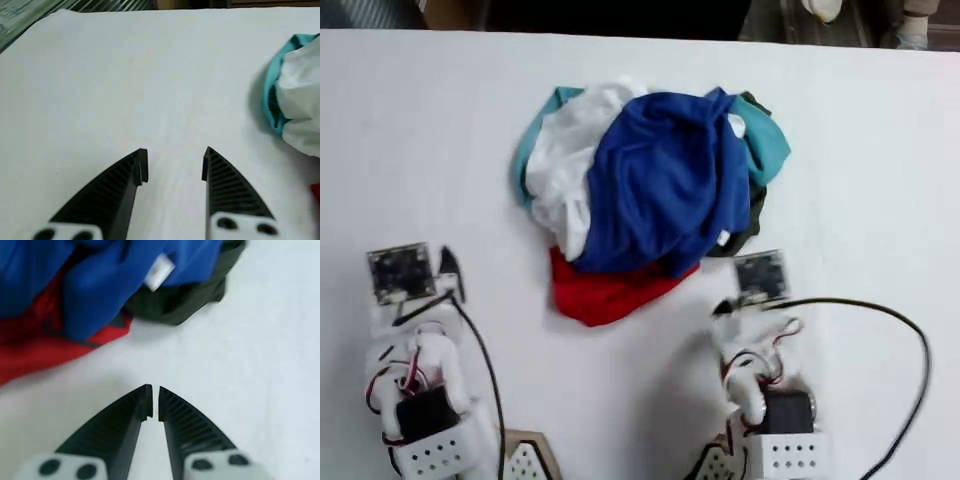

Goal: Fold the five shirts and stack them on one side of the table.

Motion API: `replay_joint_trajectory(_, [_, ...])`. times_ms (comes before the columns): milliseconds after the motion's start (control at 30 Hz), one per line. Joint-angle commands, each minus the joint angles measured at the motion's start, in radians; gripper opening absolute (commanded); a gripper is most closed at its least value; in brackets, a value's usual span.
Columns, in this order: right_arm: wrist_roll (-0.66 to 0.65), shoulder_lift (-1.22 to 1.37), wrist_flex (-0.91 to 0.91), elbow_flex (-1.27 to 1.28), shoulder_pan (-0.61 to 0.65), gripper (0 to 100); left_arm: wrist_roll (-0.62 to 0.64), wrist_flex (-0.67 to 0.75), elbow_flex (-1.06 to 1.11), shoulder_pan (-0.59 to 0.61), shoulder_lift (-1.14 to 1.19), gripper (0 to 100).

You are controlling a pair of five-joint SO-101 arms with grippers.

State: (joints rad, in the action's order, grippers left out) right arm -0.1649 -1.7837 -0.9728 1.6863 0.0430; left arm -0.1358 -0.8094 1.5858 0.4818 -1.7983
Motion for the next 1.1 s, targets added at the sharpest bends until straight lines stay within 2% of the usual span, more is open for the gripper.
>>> replay_joint_trajectory(0, [-0.005, -0.016, 0.246, 0.005, -0.124, 3.4, -0.075, -0.035, -0.084, -0.110, -0.018, 20])
replay_joint_trajectory(100, [-0.077, -0.013, 0.260, -0.049, -0.173, 3.4, -0.124, -0.074, -0.133, -0.137, -0.018, 20])
replay_joint_trajectory(233, [-0.167, -0.012, 0.131, -0.193, -0.124, 3.7, -0.172, -0.104, -0.206, -0.137, -0.017, 20])
replay_joint_trajectory(367, [-0.199, -0.008, 0.007, -0.390, -0.048, 3.7, -0.161, -0.104, -0.292, -0.140, 0.017, 20])
replay_joint_trajectory(433, [-0.210, -0.005, -0.030, -0.480, -0.047, 3.6, -0.115, -0.101, -0.377, -0.140, 0.100, 20])
replay_joint_trajectory(567, [-0.210, 0.090, -0.081, -0.667, -0.061, 3.6, -0.017, -0.103, -0.624, -0.167, 0.411, 20])
replay_joint_trajectory(667, [-0.210, 0.255, -0.099, -0.824, -0.071, 3.6, -0.008, -0.141, -0.808, -0.239, 0.700, 20])
replay_joint_trajectory(800, [-0.210, 0.565, -0.185, -1.043, -0.081, 3.6, -0.008, -0.222, -1.027, -0.339, 1.011, 20])
replay_joint_trajectory(1067, [-0.210, 1.239, -0.524, -1.415, -0.082, 3.6, -0.012, -0.350, -1.400, -0.494, 1.514, 20])
